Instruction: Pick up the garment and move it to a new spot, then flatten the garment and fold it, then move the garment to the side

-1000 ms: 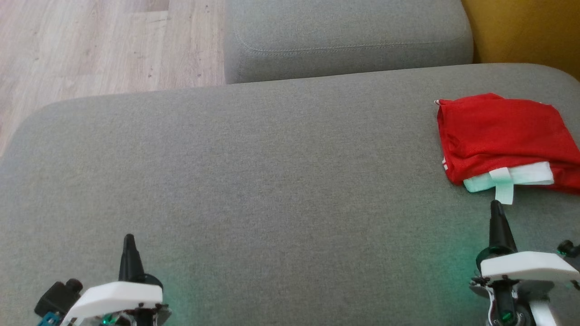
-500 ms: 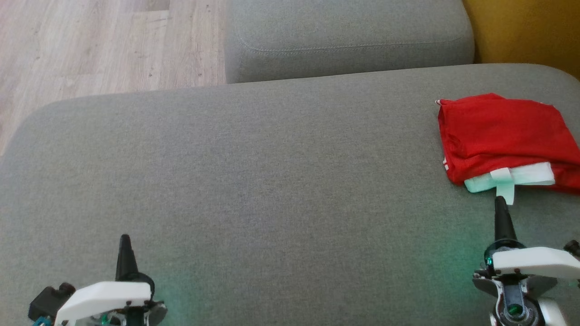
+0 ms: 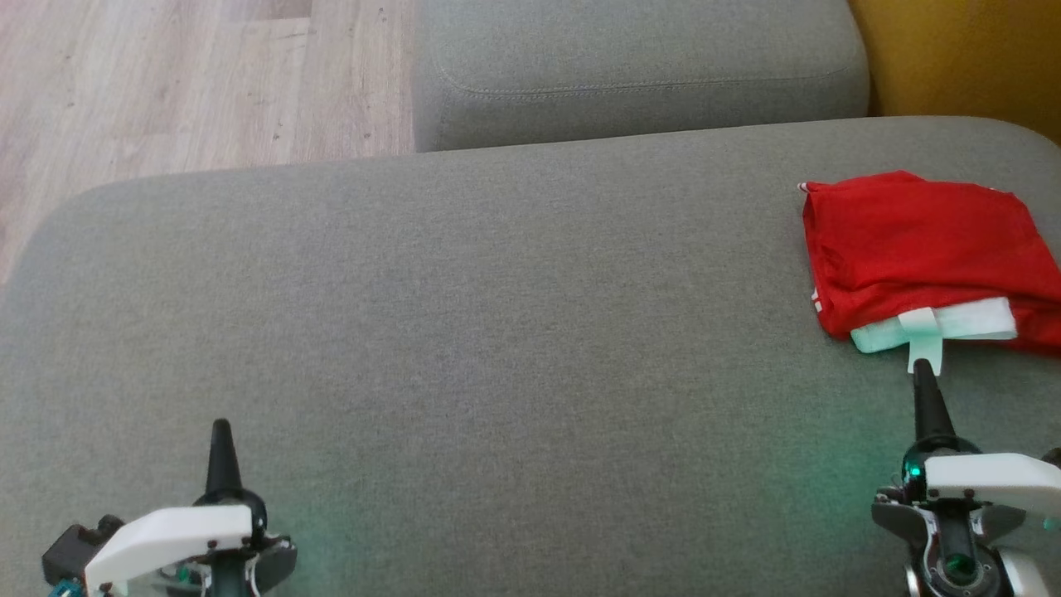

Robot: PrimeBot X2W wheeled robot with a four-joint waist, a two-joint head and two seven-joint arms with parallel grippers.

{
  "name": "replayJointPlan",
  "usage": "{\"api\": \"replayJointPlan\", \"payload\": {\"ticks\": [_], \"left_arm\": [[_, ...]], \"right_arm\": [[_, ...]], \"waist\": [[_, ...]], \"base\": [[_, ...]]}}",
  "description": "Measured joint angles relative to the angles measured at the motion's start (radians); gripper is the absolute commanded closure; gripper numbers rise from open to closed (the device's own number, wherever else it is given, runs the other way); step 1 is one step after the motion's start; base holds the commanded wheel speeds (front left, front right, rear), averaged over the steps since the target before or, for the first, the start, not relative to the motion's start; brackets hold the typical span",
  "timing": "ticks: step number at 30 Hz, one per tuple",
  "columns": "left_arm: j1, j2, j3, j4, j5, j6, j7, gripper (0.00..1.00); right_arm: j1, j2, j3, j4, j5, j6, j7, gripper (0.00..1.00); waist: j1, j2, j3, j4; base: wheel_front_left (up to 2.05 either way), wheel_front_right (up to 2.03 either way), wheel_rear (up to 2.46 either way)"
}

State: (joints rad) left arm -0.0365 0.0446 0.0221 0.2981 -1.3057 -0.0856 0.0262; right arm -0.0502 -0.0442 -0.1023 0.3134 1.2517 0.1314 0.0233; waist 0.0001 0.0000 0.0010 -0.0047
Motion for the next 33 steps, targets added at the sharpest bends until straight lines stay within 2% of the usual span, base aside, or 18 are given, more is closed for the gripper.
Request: {"api": "replayJointPlan", "payload": {"ticks": [30,33], "left_arm": [[-0.021,0.0,0.051,-0.016,-0.292,-0.038,0.08,1.0],[-0.021,0.0,0.053,-0.016,-0.298,-0.038,0.08,1.0]], "right_arm": [[-0.002,0.0,-0.03,-0.027,0.342,0.0,0.084,1.0],[-0.002,0.0,-0.031,-0.028,0.35,0.0,0.084,1.0]], "waist": [[0.0,0.0,0.002,0.005],[0.0,0.0,0.002,0.005]], "base": [[0.0,0.0,0.0],[0.0,0.0,0.0]]}}
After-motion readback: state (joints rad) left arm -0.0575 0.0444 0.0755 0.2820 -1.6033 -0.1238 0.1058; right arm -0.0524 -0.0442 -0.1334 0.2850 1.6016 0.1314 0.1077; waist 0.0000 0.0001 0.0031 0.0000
